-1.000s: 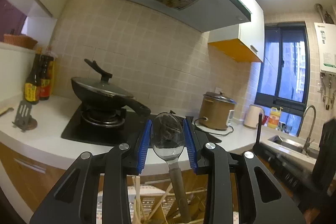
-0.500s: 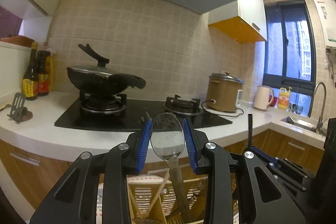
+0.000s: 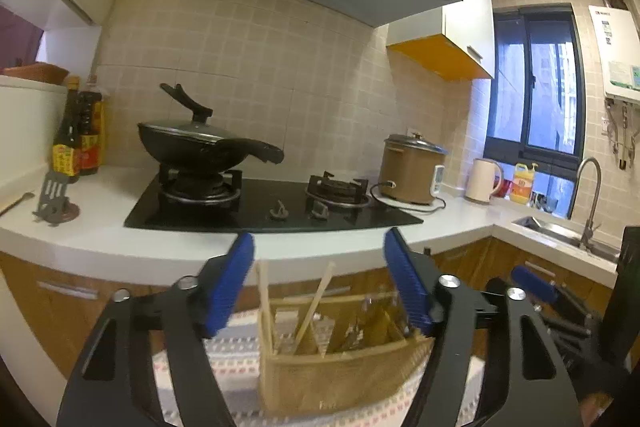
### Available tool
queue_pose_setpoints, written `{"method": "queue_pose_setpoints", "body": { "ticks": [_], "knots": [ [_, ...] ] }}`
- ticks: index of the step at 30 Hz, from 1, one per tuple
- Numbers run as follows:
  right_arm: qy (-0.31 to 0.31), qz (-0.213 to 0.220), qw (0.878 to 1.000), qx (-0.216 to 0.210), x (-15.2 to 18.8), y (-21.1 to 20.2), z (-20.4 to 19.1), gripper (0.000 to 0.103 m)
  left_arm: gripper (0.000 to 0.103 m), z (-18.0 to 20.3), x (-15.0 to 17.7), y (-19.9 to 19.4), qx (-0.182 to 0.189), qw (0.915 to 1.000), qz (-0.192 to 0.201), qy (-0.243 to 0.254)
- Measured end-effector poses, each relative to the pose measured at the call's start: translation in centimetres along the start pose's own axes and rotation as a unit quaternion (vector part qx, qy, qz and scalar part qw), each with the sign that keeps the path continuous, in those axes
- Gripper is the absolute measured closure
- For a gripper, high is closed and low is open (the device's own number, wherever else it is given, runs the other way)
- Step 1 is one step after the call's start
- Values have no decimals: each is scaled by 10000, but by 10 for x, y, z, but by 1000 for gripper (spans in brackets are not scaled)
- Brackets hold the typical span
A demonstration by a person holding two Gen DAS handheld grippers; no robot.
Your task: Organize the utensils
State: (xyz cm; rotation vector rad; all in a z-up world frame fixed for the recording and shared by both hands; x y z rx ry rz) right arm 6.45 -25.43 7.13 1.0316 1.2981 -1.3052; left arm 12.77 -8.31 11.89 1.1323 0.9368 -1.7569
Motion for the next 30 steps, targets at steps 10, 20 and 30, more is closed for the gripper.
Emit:
{"method": "queue_pose_setpoints", "body": {
  "ticks": [10,20,30],
  "knots": [
    [2,-501,9987,95,52,-44,-28,33,16,-18,62,-63,-536,9982,-206,182],
    [-143,-133,9976,672,74,-55,-31,30,13,-35,90,-73,-1058,9936,309,259],
    [-404,-163,9970,640,81,-49,-40,19,12,-61,100,-70,-1509,9881,264,106]
  ]
}}
Point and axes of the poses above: each gripper's, at about its wrist camera, not at the fingertips, and y roughly the way its jaws point, z to its right, x to its underside, the point moved 8 cm from there along y, roughly the way its jaws point, and after that the axes turned 10 degrees about -y, right-handed, at the moved point
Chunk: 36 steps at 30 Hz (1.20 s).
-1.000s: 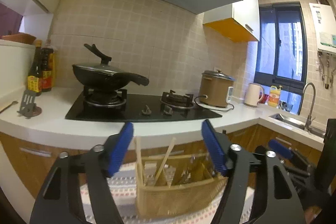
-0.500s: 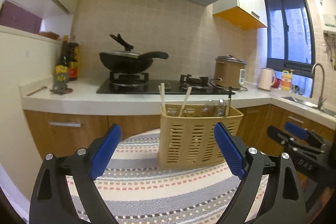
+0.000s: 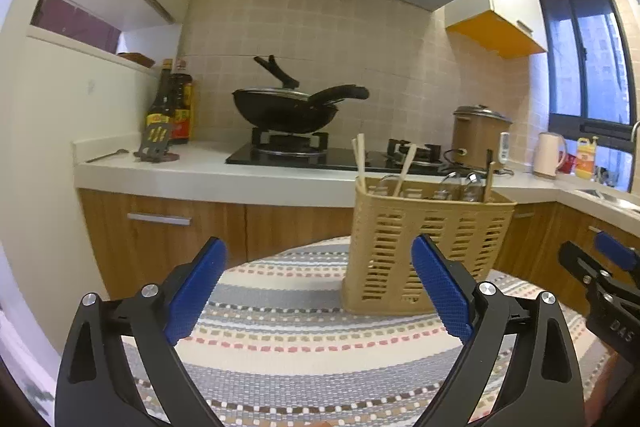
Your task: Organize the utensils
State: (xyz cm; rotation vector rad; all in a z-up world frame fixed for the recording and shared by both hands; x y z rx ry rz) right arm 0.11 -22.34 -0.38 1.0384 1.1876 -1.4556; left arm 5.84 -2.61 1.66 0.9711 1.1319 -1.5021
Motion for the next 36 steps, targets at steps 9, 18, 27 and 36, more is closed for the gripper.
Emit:
{"method": "queue_pose_setpoints", "body": {
  "ticks": [9,18,27,36],
  "knots": [
    [-17,-27,10000,-66,3,0,-4,14,9,6,10,9,-129,9992,-163,329],
    [193,-116,9997,32,8,1,7,11,8,13,17,11,-139,9980,-282,555],
    [288,-167,9994,64,10,3,12,10,8,15,20,12,-134,9974,-327,623],
    [276,-170,9994,97,10,2,14,10,8,16,20,12,-135,9974,-329,630]
  ]
}}
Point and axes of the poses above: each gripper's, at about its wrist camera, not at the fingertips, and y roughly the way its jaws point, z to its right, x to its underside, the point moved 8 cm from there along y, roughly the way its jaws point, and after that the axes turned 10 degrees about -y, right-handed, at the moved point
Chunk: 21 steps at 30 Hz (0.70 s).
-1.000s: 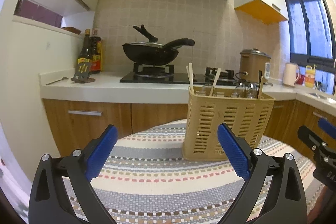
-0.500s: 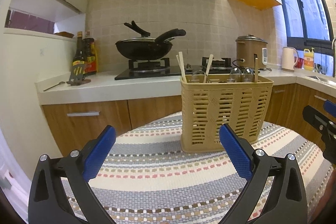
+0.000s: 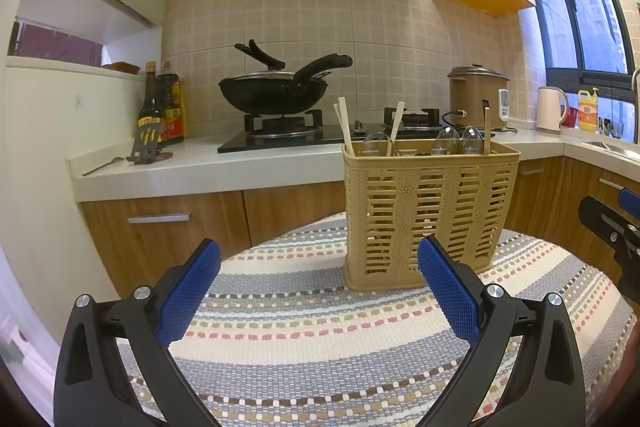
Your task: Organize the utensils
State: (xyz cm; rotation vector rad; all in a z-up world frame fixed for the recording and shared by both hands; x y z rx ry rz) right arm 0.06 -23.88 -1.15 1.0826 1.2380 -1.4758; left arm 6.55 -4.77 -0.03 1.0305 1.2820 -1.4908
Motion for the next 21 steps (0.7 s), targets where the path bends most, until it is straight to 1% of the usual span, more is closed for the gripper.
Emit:
{"method": "queue_pose_setpoints", "body": {
  "ticks": [13,16,21],
  "knots": [
    [-104,1,9999,58,0,-1,-2,8,8,-3,-1,1,2,10000,-24,-66],
    [-102,-13,9999,55,1,-1,-2,8,8,-3,2,5,-40,9999,-109,-56],
    [-61,-29,10000,54,1,0,-1,8,8,-9,3,8,-42,9996,-200,-196]
  ]
}}
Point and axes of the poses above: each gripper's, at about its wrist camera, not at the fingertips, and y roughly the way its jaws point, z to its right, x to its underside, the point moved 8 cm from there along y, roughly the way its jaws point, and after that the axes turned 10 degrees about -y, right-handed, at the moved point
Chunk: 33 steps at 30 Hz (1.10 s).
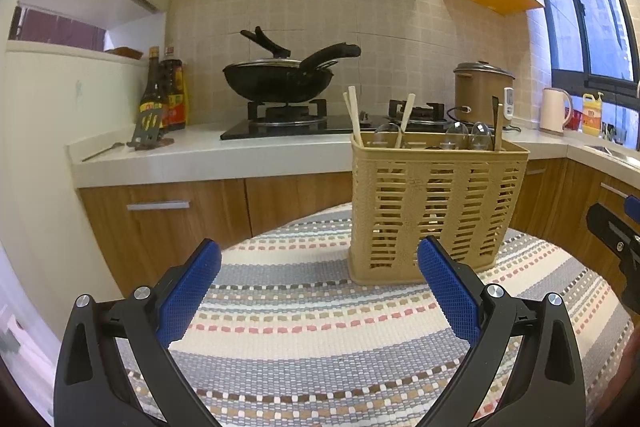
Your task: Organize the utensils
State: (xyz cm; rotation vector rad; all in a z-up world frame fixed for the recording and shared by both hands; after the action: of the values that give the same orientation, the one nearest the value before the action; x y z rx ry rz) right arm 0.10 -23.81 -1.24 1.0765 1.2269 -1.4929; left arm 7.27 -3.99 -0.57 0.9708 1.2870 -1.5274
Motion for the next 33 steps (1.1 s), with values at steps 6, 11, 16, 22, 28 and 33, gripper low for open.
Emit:
{"method": "queue_pose_setpoints", "body": {
  "ticks": [6,11,16,22,28,33],
  "knots": [
    [7,-16,10000,-11,1,1,0,8,8,-8,2,5,15,9997,-143,-197],
    [-5,-23,10000,-7,1,1,0,8,8,-12,1,8,17,9993,-196,-309],
    [-5,-27,10000,-10,1,1,0,8,8,-13,0,7,2,9994,-166,-316],
    [-26,-41,10000,-5,2,2,-2,8,8,-11,1,5,-12,9995,-148,-286],
    [-70,-42,10000,14,3,2,-4,8,8,-10,0,5,-53,9995,-114,-273],
    [-72,-18,10000,32,2,1,-3,8,8,-10,0,4,-69,9996,-112,-256]
  ]
}}
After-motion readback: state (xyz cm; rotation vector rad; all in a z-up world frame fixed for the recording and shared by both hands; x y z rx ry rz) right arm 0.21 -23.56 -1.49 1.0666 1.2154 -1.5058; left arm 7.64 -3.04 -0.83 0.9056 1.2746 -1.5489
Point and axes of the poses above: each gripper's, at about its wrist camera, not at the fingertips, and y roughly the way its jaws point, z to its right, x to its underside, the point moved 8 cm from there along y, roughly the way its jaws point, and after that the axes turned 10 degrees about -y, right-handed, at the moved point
